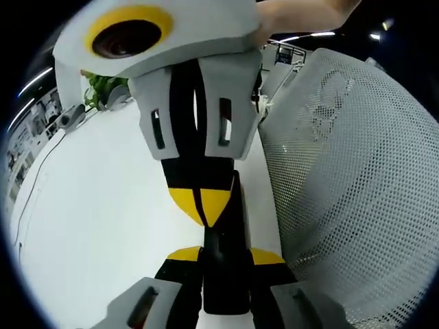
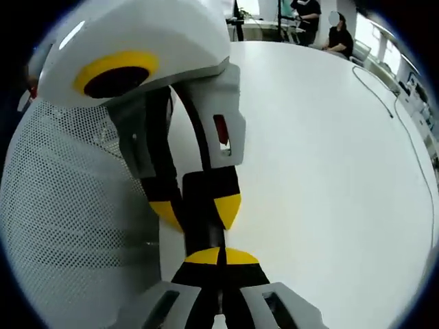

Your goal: Press the specified remote control buttons in sequence, fully releasing each button before pressing the next.

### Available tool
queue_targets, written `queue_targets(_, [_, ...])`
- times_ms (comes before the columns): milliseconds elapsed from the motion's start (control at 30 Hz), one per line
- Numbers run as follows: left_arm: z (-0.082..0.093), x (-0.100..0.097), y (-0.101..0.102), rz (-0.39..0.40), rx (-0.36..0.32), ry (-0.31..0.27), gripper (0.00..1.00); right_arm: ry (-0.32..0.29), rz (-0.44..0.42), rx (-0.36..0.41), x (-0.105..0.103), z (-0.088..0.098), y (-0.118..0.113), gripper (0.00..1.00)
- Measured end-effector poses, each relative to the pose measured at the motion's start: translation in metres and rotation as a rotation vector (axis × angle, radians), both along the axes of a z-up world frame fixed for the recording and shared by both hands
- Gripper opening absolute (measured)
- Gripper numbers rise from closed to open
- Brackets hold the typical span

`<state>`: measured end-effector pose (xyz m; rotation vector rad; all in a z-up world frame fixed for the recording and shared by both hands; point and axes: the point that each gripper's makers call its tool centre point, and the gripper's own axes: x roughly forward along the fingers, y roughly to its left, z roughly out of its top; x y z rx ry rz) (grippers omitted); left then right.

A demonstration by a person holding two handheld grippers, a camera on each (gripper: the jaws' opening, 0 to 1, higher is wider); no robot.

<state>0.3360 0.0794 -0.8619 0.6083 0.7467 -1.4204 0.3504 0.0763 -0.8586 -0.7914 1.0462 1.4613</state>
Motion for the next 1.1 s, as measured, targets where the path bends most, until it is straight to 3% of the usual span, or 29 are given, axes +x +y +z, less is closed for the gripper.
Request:
queue_targets(267, [0.000,-0.001,0.000,-0.002,0.000,0.000,0.24,0.007,-0.061,-0.002,0.000,0.000,0.000,0.00])
queue_targets(400, [0.001,-0.001,0.000,0.004,-0.009,0.006,0.24,0.006,-0.104,0.045,0.000,0.002,-0.002,0.00])
queue_targets(567, [0.002,-0.001,0.000,0.010,-0.019,0.013,0.24,-0.015,-0.096,0.139,-0.016,0.018,0.009,0.00])
queue_targets(700, [0.002,-0.001,0.000,0.010,-0.022,0.015,0.24,-0.086,-0.030,0.106,-0.019,0.011,0.011,0.00])
queue_targets(1100, [0.002,-0.001,0.000,0.015,-0.042,0.022,0.24,-0.152,0.000,0.080,-0.016,0.007,0.010,0.00])
